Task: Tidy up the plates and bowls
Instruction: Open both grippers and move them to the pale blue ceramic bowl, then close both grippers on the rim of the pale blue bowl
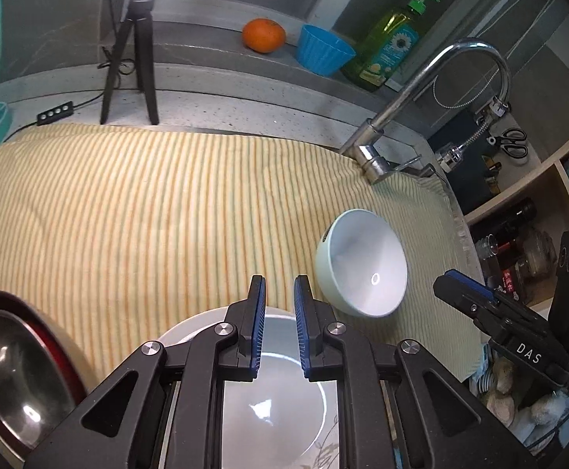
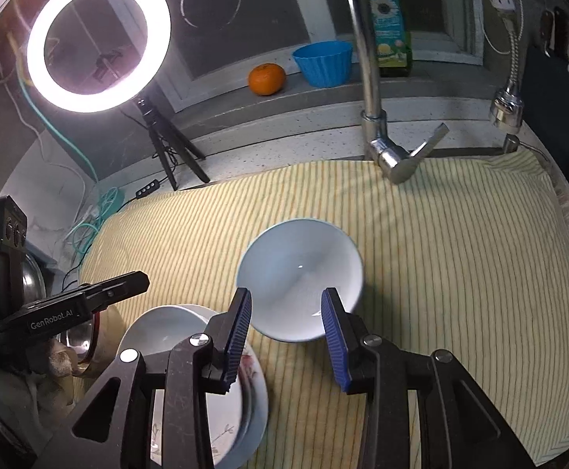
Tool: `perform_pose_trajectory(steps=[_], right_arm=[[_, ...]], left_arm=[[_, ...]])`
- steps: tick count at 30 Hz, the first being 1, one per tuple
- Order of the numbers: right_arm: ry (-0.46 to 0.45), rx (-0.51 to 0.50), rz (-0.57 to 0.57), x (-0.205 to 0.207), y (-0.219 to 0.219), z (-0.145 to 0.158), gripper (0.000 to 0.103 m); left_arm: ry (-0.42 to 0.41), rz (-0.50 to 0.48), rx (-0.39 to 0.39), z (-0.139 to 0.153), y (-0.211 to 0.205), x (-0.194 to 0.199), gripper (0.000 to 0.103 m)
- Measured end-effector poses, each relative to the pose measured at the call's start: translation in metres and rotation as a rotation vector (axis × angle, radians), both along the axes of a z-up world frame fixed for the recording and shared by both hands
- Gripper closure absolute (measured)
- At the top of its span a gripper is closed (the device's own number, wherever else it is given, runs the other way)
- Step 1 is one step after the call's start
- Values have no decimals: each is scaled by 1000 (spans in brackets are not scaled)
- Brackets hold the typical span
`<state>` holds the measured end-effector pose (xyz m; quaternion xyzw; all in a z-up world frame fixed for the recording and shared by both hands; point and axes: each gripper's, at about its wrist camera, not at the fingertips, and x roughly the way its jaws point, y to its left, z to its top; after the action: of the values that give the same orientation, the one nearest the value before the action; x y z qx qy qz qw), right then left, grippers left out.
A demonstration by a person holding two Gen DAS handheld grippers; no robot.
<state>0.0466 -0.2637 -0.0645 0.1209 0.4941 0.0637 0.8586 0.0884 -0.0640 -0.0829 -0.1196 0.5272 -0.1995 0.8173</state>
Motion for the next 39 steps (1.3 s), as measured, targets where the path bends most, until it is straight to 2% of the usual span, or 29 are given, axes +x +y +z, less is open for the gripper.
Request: perform_pose_trajectory(steps=[1,9,17,27,29,39], right_arm=[[9,5,-14,1,-7,-3,69],[84,116,-96,14,-50,-28,69],[123,189,-104,27,-61,-43,70],[163,215,-104,38,-60,-58,83],[168,224,-102,39,-59,-60,85],[196,230,-108,41,-59,-69,94]], left_arm=[[6,-11,1,-2,-7,3,85],[58,-54,25,-23,-46,25,84],[56,-85,64,-30,-66,30,84],[55,-93,89,-34,-73,33,85],[56,-96,91,-35,-74,34,92],[73,-104,91,-40,-76,38,95]])
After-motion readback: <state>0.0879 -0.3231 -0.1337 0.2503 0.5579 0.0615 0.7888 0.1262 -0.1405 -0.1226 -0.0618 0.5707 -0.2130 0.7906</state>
